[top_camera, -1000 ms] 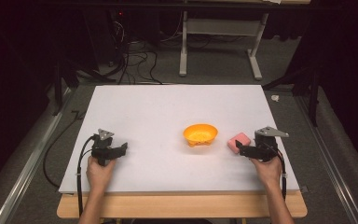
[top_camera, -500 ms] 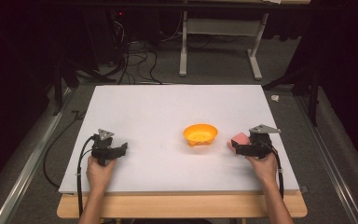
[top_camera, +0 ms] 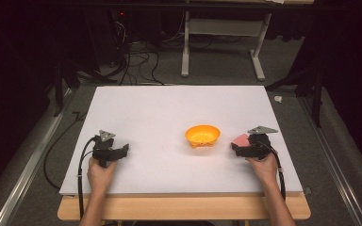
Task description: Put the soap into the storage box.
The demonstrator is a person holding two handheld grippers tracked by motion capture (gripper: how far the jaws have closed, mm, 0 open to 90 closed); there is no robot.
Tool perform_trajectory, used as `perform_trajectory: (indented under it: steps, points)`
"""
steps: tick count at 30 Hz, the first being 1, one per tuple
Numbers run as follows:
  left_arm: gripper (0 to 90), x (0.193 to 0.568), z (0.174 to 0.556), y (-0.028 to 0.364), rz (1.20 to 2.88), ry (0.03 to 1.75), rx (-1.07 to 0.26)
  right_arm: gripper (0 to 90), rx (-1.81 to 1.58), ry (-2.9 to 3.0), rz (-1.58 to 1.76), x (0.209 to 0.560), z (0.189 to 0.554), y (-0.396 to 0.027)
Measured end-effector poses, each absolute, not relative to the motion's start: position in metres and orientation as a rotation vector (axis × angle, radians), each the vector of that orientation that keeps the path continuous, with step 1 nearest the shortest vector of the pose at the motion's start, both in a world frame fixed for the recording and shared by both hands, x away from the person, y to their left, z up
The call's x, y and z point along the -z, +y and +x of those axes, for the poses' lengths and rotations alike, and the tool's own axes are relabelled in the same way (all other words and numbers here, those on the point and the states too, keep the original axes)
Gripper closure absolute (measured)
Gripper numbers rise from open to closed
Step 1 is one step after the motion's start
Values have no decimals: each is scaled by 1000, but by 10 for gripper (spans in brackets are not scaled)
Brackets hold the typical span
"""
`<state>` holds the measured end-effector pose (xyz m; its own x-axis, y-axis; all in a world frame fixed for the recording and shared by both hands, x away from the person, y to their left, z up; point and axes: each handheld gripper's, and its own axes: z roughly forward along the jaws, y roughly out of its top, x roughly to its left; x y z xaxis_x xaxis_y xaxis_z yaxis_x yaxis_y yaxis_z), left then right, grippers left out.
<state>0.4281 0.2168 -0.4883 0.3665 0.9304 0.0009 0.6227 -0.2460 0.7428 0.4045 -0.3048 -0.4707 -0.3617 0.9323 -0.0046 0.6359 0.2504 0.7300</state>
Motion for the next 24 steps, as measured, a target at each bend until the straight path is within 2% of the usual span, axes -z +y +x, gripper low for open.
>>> perform_trajectory:
  steps: [24]
  points:
    - [265,488,428,217,1969,1342,-595,135,-840,2113,1454,481,409,-301]
